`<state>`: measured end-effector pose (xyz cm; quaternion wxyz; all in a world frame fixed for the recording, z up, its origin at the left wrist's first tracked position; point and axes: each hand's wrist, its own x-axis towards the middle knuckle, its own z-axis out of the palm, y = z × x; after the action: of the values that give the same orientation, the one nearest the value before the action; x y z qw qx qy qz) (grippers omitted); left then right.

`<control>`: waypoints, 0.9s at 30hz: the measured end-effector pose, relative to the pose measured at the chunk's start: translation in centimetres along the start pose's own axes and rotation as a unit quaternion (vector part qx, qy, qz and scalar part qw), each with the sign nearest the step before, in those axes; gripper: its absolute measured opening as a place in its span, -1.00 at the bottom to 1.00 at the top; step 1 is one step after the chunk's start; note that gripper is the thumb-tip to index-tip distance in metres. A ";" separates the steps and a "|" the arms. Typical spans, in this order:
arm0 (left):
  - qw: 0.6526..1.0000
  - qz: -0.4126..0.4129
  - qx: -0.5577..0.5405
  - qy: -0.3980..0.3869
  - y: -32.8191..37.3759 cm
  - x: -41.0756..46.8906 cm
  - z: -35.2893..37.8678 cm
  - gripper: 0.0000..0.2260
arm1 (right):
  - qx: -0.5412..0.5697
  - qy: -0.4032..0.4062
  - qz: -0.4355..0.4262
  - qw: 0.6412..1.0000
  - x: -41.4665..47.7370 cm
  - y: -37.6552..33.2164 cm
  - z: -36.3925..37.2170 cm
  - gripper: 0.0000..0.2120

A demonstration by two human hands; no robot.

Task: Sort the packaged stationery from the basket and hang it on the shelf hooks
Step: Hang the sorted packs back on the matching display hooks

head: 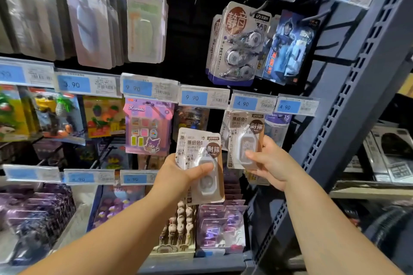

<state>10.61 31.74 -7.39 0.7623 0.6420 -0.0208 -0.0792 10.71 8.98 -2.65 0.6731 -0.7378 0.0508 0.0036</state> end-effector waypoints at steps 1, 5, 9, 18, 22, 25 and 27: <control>1.000 0.000 0.004 0.004 0.0 0.0 0.0 -0.21 | -0.001 0.001 -0.001 1.000 0.0 -0.1 0.1 -0.63; 1.000 -0.009 0.001 0.006 0.0 0.0 0.2 -0.26 | 0.008 -0.004 -0.002 1.000 0.0 -0.2 0.4 -0.65; 1.000 -0.015 -0.008 0.002 -0.2 0.0 0.2 -0.25 | 0.003 -0.007 -0.002 1.000 -0.2 -0.4 0.4 -0.64; 1.000 -0.010 -0.021 -0.006 -0.7 0.1 0.0 -0.31 | 0.009 0.006 0.001 1.000 0.5 -0.2 0.8 -0.68; 1.000 -0.009 -0.027 -0.014 -0.9 0.4 -0.1 -0.34 | 0.007 0.091 -0.002 0.996 1.3 0.7 1.5 -0.68; 0.999 -0.008 -0.030 -0.015 -1.0 0.7 0.1 -0.32 | -0.121 0.147 -0.005 0.982 1.4 0.8 1.8 -0.61; 0.999 -0.009 -0.035 -0.019 -1.0 0.7 0.2 -0.33 | -0.257 0.192 -0.011 0.947 0.9 0.2 1.8 -0.57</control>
<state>11.20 31.28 -8.42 0.7830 0.6135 -0.0268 -0.0990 11.75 10.64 -3.05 0.4377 -0.8731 0.1687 -0.1329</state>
